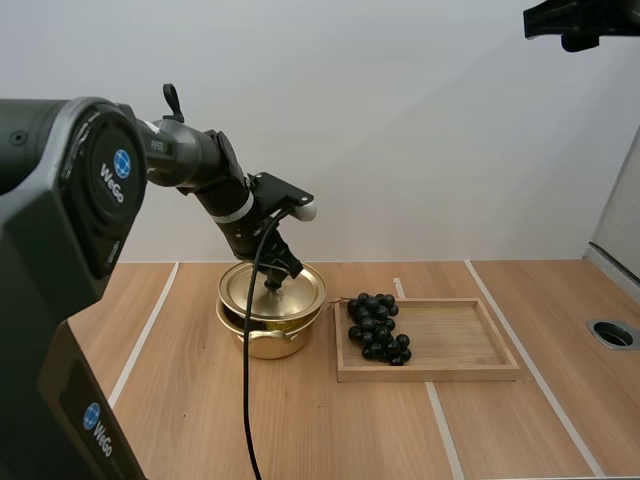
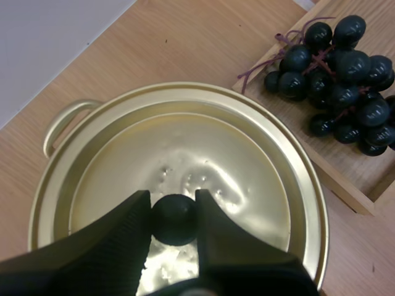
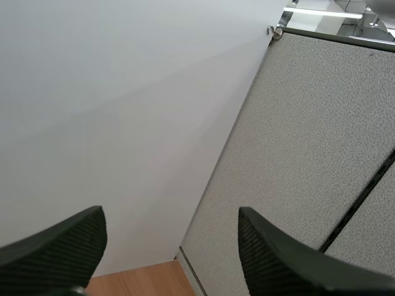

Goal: Open the pot, put the pineapple inside, and close it

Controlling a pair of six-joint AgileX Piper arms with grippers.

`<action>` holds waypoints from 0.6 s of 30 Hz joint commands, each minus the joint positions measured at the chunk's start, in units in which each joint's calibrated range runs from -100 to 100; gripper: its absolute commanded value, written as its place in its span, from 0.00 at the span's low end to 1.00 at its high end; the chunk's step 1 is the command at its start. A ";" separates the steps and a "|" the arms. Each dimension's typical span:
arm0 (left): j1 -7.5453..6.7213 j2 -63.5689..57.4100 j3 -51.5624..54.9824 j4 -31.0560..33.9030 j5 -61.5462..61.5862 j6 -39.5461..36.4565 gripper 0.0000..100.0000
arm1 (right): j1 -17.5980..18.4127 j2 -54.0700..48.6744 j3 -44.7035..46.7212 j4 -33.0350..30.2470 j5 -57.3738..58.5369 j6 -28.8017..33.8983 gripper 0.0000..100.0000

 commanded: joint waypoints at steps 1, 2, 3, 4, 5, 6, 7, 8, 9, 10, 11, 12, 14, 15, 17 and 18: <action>1.36 -0.08 0.04 0.21 0.83 -1.12 0.00 | -0.18 -0.69 -0.51 -1.08 0.60 -0.26 1.00; 1.67 -0.08 0.04 0.21 1.05 -1.16 0.00 | -0.18 -0.69 -0.51 -1.08 0.60 -0.26 1.00; 2.43 -0.08 0.04 0.06 2.20 -1.16 0.00 | -0.18 -0.69 -0.51 -1.08 0.60 -0.26 1.00; 2.69 -0.08 0.04 -0.06 3.00 -1.16 0.00 | -0.18 -0.69 -0.51 -1.08 0.60 -0.26 1.00; 2.80 -0.08 0.04 -0.27 3.47 -1.07 0.00 | -0.18 -0.69 -0.51 -1.08 0.25 -0.26 1.00; 3.03 -0.08 0.04 -0.49 4.30 -0.79 0.00 | -0.18 -0.69 -0.51 -1.08 0.06 -0.26 1.00; 3.46 -0.08 0.04 -1.73 5.96 -0.05 0.00 | -0.18 -0.69 -0.51 -1.08 0.06 -0.26 1.00; 3.55 -0.08 0.04 -3.12 7.10 0.72 0.00 | -0.18 -0.69 -0.51 -0.93 0.08 -0.26 1.00; 3.55 -0.08 0.04 -3.86 7.53 0.96 0.00 | -0.18 -0.69 -0.51 -0.93 0.08 -0.26 1.00; 3.55 -0.08 0.04 -4.64 7.72 0.96 0.00 | -0.18 -0.69 -0.51 -0.93 0.08 -0.26 1.00; 3.55 -0.08 0.04 -6.76 7.87 1.54 0.00 | -0.18 -0.69 -0.51 -0.93 0.08 -0.26 1.00; 3.55 -0.08 0.04 -6.95 7.87 1.91 0.00 | -0.18 -0.69 -0.51 -0.93 0.08 -0.26 1.00; 3.55 -0.08 0.04 -7.46 7.87 2.53 0.00 | -0.18 -0.69 -0.51 -0.93 0.08 -0.26 1.00; 3.55 -0.08 0.04 -7.50 8.05 2.53 0.00 | -0.18 -0.69 -0.51 -0.93 0.08 -0.26 1.00; 3.55 -0.08 0.04 -7.49 8.63 2.53 0.00 | -0.18 -0.69 -0.51 -0.93 0.08 -0.26 1.00; 3.55 -0.08 0.04 -7.49 8.63 2.53 0.00 | -0.18 -0.69 -0.51 -0.93 0.08 -0.26 1.00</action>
